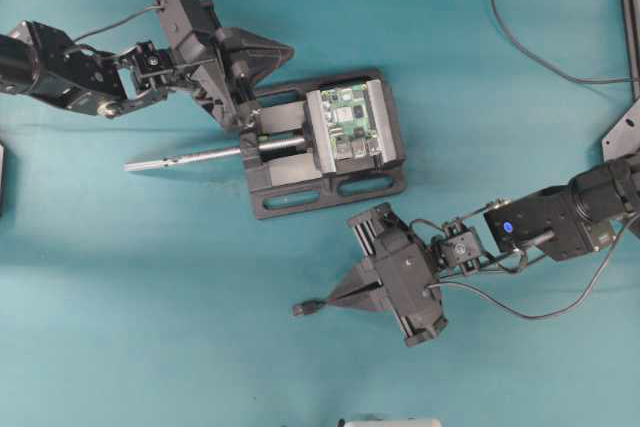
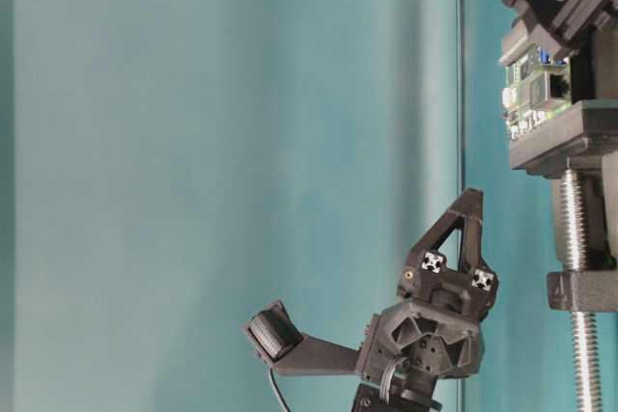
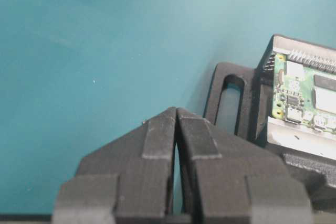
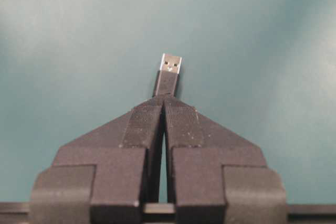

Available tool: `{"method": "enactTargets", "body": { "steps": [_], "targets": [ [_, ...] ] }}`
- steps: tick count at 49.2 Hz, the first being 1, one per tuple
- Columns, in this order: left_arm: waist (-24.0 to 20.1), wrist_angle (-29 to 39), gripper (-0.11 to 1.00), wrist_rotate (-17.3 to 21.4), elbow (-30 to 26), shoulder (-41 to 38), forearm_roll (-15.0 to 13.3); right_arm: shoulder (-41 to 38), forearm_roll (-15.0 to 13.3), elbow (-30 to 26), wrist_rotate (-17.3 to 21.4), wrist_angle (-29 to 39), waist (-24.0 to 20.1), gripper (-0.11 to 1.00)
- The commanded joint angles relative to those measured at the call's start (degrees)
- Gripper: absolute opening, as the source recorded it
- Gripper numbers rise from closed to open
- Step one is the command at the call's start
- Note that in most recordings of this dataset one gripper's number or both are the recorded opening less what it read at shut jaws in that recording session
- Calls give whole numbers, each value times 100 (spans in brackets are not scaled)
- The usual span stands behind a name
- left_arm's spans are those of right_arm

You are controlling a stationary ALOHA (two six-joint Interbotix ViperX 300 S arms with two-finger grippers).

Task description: Insert the USB into the fixed PCB.

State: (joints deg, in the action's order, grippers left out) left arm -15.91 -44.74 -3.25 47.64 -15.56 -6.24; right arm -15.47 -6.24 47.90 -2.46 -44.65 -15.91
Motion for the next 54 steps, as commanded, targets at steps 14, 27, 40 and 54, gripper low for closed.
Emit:
{"method": "enactTargets", "body": {
  "steps": [14, 27, 40, 54],
  "targets": [
    [132, 316, 1, -9, 9, 431, 185, 202, 9, -44, 62, -9, -26, 0],
    [281, 633, 10, 0, 483, 1459, 185, 202, 9, -79, 70, -62, 79, 0],
    [615, 888, 82, -26, 1063, 2373, 185, 193, 9, -114, 97, -44, 123, 16],
    [879, 1731, 95, 0, 1644, 3217, 185, 149, 70, -229, 176, -44, 79, 58]
  ]
}}
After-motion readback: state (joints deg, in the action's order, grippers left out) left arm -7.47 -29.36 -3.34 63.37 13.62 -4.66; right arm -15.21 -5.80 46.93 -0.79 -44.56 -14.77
